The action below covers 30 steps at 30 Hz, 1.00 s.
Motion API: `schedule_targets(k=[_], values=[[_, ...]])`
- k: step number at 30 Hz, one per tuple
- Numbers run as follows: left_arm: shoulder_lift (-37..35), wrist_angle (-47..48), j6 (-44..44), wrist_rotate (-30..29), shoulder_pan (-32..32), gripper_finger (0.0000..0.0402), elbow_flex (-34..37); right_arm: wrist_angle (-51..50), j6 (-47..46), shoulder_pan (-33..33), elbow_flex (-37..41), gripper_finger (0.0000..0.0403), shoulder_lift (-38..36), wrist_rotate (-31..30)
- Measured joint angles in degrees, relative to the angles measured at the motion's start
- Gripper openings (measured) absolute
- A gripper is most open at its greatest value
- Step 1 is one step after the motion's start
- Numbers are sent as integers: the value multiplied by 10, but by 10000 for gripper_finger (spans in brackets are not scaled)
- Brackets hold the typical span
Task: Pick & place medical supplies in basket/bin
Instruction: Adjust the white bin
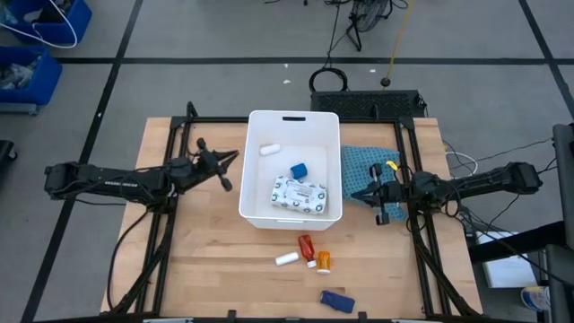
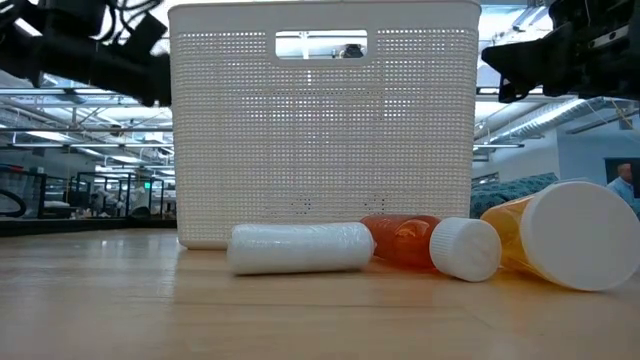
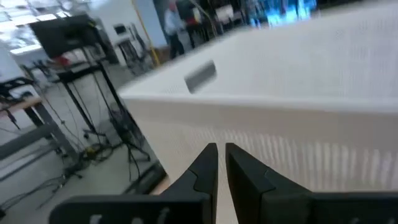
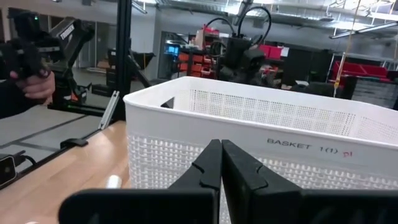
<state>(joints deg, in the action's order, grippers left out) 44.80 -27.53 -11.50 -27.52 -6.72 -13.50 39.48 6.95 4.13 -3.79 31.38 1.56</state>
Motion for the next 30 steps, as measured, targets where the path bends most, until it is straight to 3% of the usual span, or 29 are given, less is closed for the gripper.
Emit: schedule_targets(k=[4, 9, 13, 17, 24, 30], values=[[-40, 14, 4, -6, 0, 37, -24, 0, -1, 0, 0, 0, 0, 1], [-76, 176, 13, 57, 28, 37, -128, 0, -1, 0, 0, 0, 0, 1], [-69, 309, 15, 84, 88, 37, -227, 0, 2, 0, 1, 0, 0, 2], [-34, 376, 18, 100, 169, 37, -276, 0, 11, 0, 1, 0, 0, 2], [75, 355, 54, 92, 303, 37, -280, 0, 12, 0, 1, 0, 0, 2], [172, 280, 45, 67, 368, 37, -280, 1, 11, 0, 1, 0, 0, 2]])
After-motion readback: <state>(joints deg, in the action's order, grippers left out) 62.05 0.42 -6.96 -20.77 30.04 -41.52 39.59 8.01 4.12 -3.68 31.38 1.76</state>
